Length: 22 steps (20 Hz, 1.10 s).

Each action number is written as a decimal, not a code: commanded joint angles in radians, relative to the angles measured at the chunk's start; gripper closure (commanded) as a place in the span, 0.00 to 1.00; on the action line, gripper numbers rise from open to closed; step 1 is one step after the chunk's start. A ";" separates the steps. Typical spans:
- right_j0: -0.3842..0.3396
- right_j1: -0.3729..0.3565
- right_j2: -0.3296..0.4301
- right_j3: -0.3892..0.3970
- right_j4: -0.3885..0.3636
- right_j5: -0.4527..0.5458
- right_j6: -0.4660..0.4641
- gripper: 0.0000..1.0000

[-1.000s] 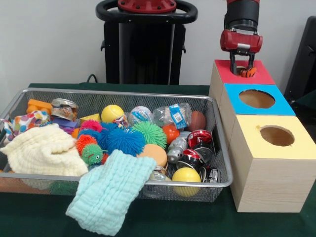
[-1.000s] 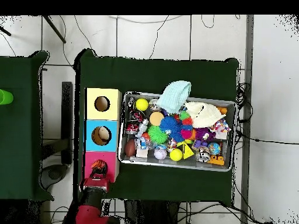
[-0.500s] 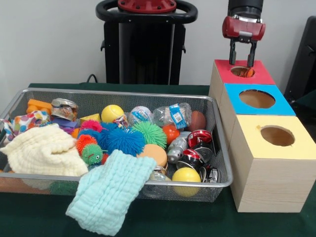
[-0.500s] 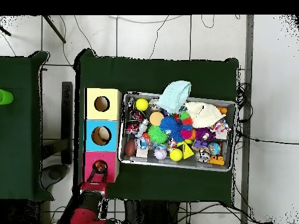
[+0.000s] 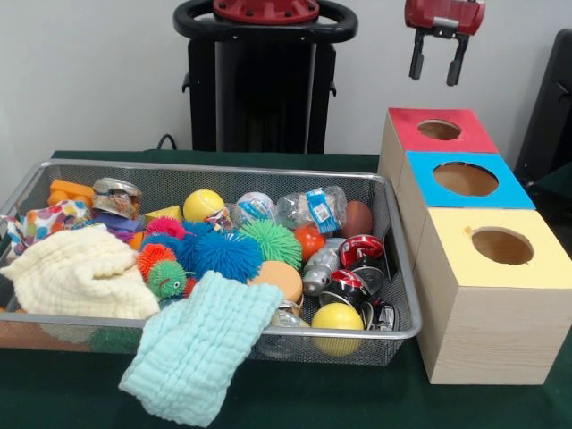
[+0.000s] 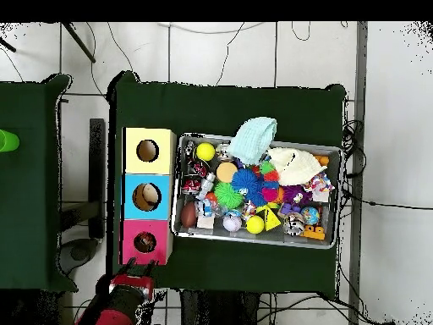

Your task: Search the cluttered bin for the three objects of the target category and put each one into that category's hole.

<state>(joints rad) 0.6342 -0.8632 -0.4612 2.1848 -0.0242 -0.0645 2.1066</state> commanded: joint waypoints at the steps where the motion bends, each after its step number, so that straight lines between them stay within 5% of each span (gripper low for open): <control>1: -0.033 -0.089 0.020 -0.119 -0.057 0.119 0.001 0.00; 2: -0.012 -0.069 0.004 -0.054 -0.074 0.032 0.041 0.00; 6: -0.098 -0.091 0.048 -0.045 -0.077 -0.075 0.109 0.00; 9: -0.181 -0.096 0.114 -0.033 -0.124 -0.090 0.099 0.00; 13: -0.322 -0.189 0.174 0.039 -0.243 -0.109 0.087 0.00; 16: -0.400 -0.213 0.138 0.075 -0.318 -0.103 0.061 0.00; 22: -0.333 0.081 -0.096 0.031 -0.273 -0.308 0.063 0.00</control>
<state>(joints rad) 0.3022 -0.9514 -0.4816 2.1892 -0.2697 -0.2257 2.1066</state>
